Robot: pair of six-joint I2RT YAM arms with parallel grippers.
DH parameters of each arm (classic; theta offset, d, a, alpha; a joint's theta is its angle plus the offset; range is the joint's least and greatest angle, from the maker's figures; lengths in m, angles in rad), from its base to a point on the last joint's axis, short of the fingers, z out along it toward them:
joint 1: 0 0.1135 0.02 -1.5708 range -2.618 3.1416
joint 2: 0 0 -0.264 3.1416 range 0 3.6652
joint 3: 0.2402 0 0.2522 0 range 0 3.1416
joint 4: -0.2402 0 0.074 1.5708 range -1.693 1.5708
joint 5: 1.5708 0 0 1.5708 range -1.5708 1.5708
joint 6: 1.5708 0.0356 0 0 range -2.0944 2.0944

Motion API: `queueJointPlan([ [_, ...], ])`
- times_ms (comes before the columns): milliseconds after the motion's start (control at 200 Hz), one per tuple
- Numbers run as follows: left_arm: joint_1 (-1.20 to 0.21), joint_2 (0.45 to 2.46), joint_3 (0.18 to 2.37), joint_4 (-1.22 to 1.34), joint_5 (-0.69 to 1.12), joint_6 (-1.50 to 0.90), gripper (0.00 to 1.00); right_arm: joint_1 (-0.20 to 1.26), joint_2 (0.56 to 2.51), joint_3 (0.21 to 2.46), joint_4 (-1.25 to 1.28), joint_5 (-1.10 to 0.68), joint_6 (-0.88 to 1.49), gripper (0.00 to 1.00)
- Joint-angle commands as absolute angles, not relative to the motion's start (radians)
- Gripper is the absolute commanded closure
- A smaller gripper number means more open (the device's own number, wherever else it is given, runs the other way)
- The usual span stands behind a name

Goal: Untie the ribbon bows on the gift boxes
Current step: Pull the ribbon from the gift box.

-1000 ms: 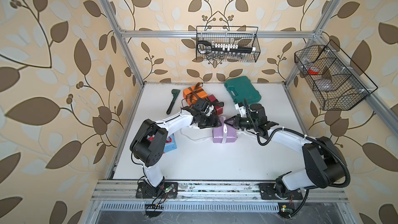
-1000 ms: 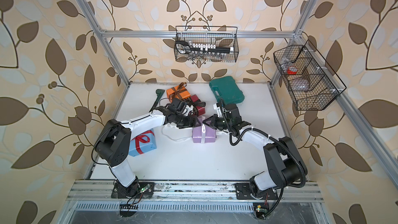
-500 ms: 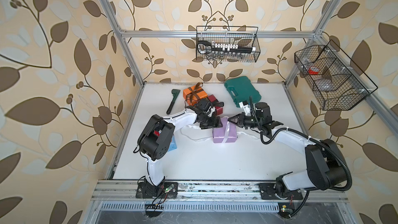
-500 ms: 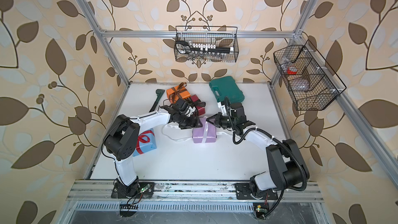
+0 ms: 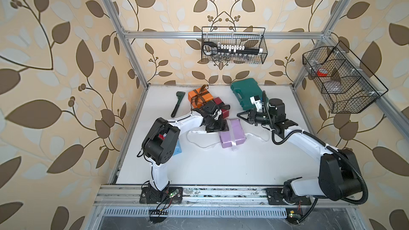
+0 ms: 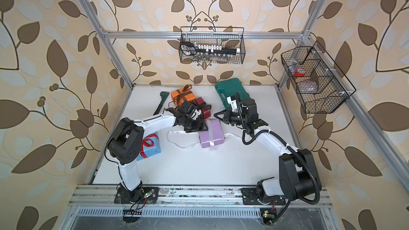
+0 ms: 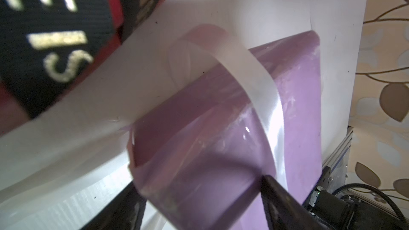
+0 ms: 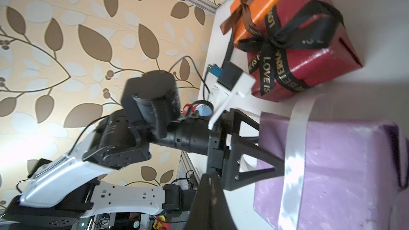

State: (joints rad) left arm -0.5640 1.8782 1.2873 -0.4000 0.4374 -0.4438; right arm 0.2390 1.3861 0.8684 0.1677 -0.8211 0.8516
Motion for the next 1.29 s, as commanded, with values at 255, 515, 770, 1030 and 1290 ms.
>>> queueJointPlan([
  [255,-0.574,1.895,1.319,-0.451,0.421,-0.426,0.18,0.238,1.387,0.866,-0.016,-0.767,0.680,1.00],
  [515,-0.574,1.898,1.314,-0.452,0.423,-0.426,0.18,0.265,1.411,0.775,-0.131,-0.716,0.562,0.82],
  [770,-0.574,1.900,1.306,-0.455,0.423,-0.426,0.18,0.320,1.346,0.646,-0.138,-0.701,0.515,0.63],
  [1030,-0.574,1.899,1.305,-0.459,0.416,-0.432,0.18,0.350,1.278,0.566,-0.120,-0.708,0.528,0.48],
  [1290,-0.574,1.901,1.299,-0.465,0.414,-0.434,0.18,0.367,1.314,0.560,0.004,-0.697,0.519,0.44],
])
